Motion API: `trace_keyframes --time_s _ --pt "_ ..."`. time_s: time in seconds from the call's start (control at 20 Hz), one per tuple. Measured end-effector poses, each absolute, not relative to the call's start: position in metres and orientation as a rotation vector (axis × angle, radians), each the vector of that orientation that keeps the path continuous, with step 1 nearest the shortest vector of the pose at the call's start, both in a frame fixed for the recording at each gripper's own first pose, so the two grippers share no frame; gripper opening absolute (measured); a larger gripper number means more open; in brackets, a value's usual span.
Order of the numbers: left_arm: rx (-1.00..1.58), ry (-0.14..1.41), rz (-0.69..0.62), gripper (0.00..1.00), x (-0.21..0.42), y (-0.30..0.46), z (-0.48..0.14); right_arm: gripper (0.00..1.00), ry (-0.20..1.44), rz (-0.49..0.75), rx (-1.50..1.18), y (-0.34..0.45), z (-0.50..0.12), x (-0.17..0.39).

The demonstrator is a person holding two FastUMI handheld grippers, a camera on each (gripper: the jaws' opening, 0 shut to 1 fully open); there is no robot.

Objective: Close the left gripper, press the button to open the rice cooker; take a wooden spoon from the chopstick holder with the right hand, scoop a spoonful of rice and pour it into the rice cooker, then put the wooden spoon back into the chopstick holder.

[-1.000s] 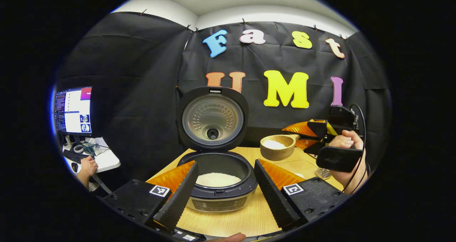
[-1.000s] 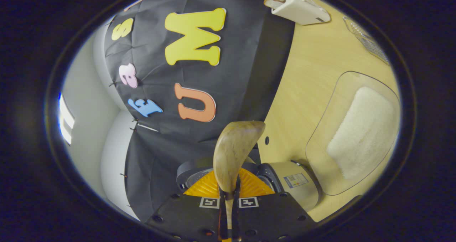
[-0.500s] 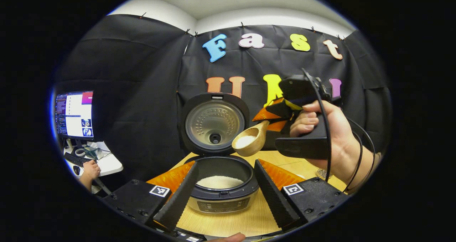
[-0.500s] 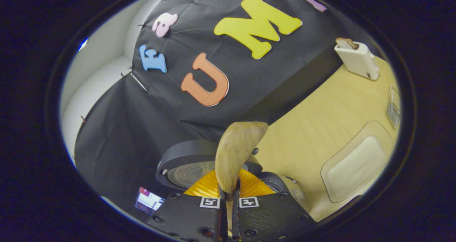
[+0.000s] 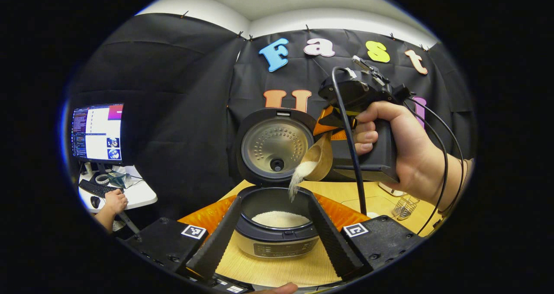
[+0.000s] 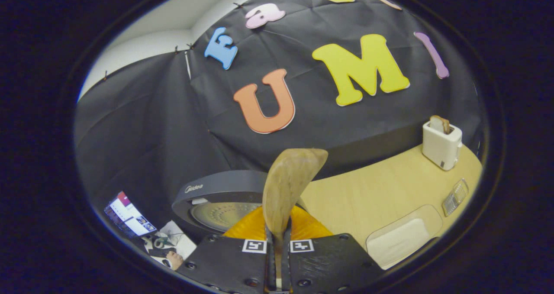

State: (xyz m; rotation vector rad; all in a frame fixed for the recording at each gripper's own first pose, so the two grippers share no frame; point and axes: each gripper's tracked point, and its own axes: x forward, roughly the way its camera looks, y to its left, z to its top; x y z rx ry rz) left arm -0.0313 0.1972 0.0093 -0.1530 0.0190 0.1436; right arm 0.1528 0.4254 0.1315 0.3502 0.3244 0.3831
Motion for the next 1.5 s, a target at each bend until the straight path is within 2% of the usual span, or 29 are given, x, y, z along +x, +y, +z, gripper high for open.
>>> trace_keyframes --time_s 0.05,0.4,0.65,1.05,1.5 --pt "-0.145 0.023 0.152 0.95 -0.031 0.199 0.008 0.05 0.306 0.392 0.316 0.429 0.134 0.152" --pt "-0.115 0.043 0.172 0.95 -0.026 0.201 0.001 0.05 0.258 0.483 0.082 0.461 0.140 0.130" --pt "-0.135 0.056 0.169 0.96 -0.021 0.204 -0.004 0.05 0.147 0.447 -0.053 0.461 0.164 0.130" --pt "-0.155 0.082 0.162 0.96 -0.016 0.203 -0.011 0.05 0.216 0.505 -0.322 0.478 0.142 0.123" --pt "-0.129 0.098 0.156 0.96 -0.008 0.197 -0.015 0.05 0.138 0.484 -0.469 0.479 0.143 0.113"
